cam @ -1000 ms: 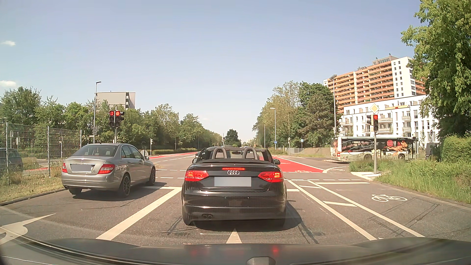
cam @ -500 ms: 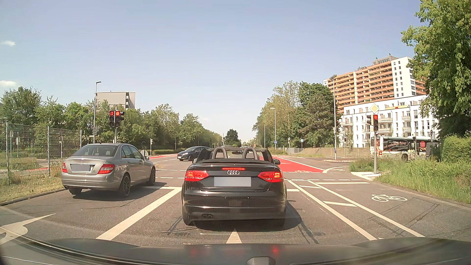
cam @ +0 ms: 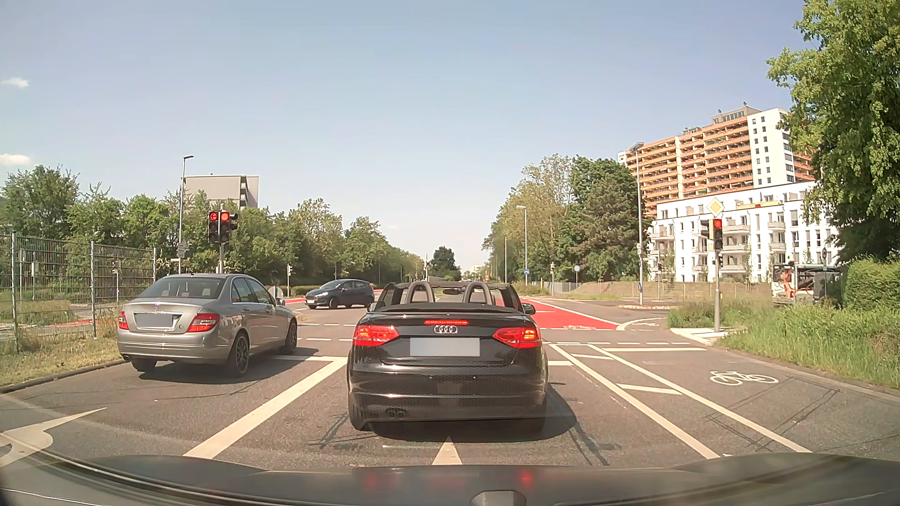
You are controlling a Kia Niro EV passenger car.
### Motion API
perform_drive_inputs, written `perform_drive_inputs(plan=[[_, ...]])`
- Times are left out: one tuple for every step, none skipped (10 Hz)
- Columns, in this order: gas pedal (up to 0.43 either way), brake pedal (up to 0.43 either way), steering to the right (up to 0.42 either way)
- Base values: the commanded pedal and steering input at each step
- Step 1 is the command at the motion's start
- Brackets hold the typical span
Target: Follow the waypoints while adhering to traffic rules and regulations
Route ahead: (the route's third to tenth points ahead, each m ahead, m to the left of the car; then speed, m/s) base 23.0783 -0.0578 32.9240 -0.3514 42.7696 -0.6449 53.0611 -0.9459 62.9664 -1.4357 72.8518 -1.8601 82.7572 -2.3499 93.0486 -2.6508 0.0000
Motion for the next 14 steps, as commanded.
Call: perform_drive_inputs(plan=[[0.0,0.354,-0.002],[0.0,0.354,-0.002],[0.0,0.36,-0.002],[0.0,0.354,-0.002],[0.0,0.354,-0.002],[0.0,0.354,-0.002],[0.0,0.354,-0.002],[0.0,0.354,-0.002],[0.0,0.354,-0.002],[0.0,0.354,-0.002],[0.0,0.354,-0.002],[0.0,0.354,-0.002],[0.0,0.36,-0.002],[0.0,0.354,-0.003]])
